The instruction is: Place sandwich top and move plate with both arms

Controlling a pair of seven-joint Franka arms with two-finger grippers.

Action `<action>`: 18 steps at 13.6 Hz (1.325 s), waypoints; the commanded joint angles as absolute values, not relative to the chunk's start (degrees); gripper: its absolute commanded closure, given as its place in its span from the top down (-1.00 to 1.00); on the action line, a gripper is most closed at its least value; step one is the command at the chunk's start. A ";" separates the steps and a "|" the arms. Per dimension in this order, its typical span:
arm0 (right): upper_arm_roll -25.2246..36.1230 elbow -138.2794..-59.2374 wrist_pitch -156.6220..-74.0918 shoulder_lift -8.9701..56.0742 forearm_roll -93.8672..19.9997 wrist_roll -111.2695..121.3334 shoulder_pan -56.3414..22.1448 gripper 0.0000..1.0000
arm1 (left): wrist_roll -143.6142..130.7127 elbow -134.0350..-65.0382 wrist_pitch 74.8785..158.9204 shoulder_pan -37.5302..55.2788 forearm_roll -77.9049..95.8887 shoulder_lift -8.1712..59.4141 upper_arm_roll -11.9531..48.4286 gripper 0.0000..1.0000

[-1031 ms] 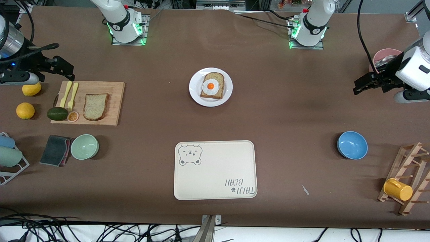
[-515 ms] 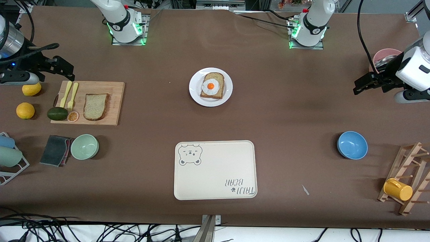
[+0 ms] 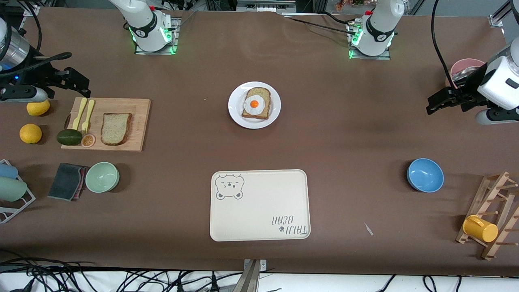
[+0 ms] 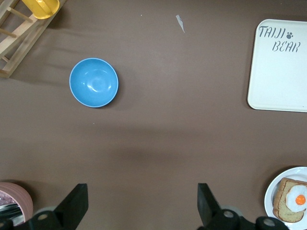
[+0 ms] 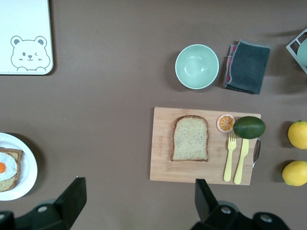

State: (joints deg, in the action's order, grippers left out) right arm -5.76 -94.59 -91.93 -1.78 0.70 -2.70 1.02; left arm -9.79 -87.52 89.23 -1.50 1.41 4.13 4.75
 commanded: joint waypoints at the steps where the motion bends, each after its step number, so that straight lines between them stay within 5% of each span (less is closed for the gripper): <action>1: -6.07 -95.36 -91.85 -2.37 0.09 -2.55 1.76 1.00 | -9.49 -85.87 88.86 -1.41 2.29 4.83 4.75 1.00; 18: -6.85 -96.50 -87.37 1.14 0.09 -3.34 -1.31 1.00 | -9.49 -85.87 88.86 -1.41 2.29 4.83 4.75 1.00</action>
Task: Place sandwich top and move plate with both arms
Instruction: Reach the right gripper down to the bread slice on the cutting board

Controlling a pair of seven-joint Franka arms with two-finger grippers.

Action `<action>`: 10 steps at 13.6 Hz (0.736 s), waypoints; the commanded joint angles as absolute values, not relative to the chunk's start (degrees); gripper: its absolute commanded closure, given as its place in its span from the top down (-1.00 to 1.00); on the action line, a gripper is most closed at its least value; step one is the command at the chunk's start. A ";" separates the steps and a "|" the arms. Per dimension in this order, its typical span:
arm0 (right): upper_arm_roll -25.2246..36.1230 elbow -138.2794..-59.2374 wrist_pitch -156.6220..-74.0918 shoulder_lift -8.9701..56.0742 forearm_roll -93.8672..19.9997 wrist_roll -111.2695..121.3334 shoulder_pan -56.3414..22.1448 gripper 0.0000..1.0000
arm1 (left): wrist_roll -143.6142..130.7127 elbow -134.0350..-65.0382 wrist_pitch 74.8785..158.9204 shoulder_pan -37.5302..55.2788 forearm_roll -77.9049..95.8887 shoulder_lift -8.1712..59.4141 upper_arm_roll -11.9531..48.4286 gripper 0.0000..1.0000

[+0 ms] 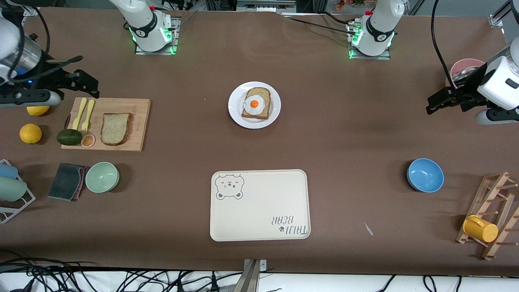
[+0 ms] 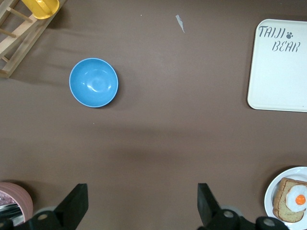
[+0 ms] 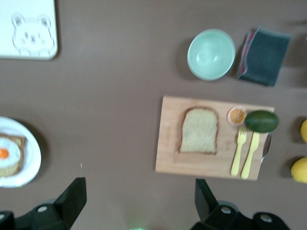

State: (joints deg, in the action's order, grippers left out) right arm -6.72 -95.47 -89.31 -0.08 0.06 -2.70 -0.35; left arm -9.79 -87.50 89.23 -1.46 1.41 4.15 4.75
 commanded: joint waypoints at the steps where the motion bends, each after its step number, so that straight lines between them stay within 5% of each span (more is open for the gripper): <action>1: -6.77 -97.20 -88.15 2.10 0.78 -3.43 -2.10 1.00 | -9.49 -85.87 88.86 -1.41 2.29 4.83 4.66 1.00; 3: -6.68 -99.56 -90.34 4.21 1.93 -3.43 -2.02 1.00 | -9.49 -85.87 88.86 -1.41 2.29 4.83 4.66 1.00; 10: -5.36 -123.54 -119.92 4.04 14.12 -14.82 -1.93 0.98 | -9.49 -85.87 88.86 -1.41 2.37 4.83 4.66 1.00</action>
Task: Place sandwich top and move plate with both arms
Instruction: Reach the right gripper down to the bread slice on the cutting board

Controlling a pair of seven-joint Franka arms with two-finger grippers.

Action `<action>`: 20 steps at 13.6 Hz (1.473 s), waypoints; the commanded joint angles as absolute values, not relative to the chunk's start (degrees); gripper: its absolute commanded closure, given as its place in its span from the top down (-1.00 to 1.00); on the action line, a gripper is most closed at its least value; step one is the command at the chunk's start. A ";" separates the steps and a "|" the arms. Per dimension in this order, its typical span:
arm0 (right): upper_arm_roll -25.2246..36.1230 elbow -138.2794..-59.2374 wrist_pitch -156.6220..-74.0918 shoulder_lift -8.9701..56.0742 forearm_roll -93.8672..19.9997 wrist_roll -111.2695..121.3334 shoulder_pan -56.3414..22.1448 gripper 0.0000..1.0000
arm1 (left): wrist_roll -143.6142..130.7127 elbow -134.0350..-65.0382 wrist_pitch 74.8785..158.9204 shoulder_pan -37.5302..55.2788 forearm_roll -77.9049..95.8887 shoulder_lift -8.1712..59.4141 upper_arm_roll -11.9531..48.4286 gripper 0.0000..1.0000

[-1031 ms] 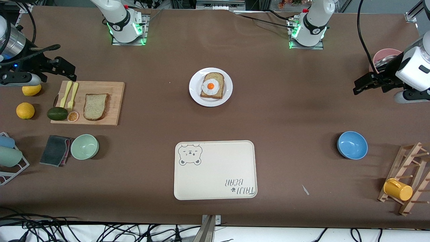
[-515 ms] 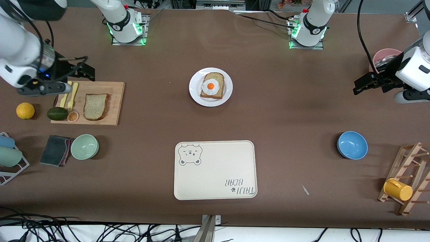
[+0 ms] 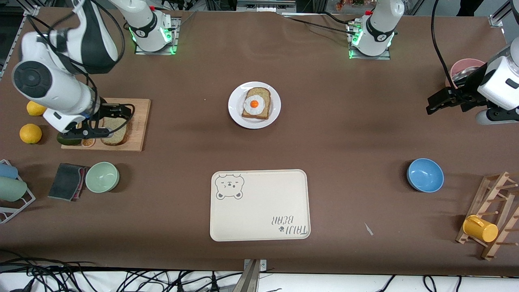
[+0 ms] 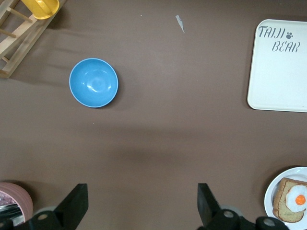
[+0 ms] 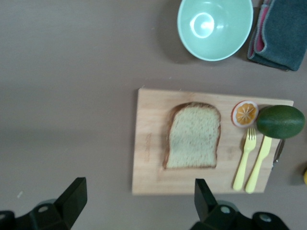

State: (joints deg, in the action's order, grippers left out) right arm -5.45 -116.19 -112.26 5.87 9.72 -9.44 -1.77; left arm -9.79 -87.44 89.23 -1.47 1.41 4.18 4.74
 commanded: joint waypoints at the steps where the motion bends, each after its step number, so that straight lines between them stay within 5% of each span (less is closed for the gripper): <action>1: -5.36 -126.71 -124.32 4.30 17.02 -18.42 -1.85 0.96 | -9.49 -85.87 88.86 -1.41 2.37 4.83 4.66 1.00; 8: -1.41 -129.99 -137.89 14.40 23.63 -29.27 -1.76 0.69 | -9.58 -85.87 88.86 -1.41 2.37 4.83 4.75 1.00; 11: -0.09 -129.99 -139.74 17.40 24.26 -29.27 -1.76 0.35 | -9.49 -85.87 88.86 -1.41 2.37 4.83 4.75 1.00; 14: 0.35 -129.99 -140.36 18.63 24.69 -29.27 -1.76 -0.44 | -9.49 -85.78 88.86 -1.41 2.37 4.83 4.75 1.00; 15: 0.35 -129.90 -140.62 19.50 24.78 -29.27 -1.76 -0.56 | -9.49 -85.78 88.86 -1.41 2.37 4.83 4.75 1.00; 20: 0.53 -129.90 -141.24 21.35 25.93 -29.27 -1.67 -0.68 | -9.49 -85.78 88.86 -1.32 2.37 4.83 4.83 1.00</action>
State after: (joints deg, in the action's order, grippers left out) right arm 0.38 -129.72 -139.56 19.38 24.49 -27.99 -1.72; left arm -9.79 -87.41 89.23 -1.43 1.41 4.20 4.75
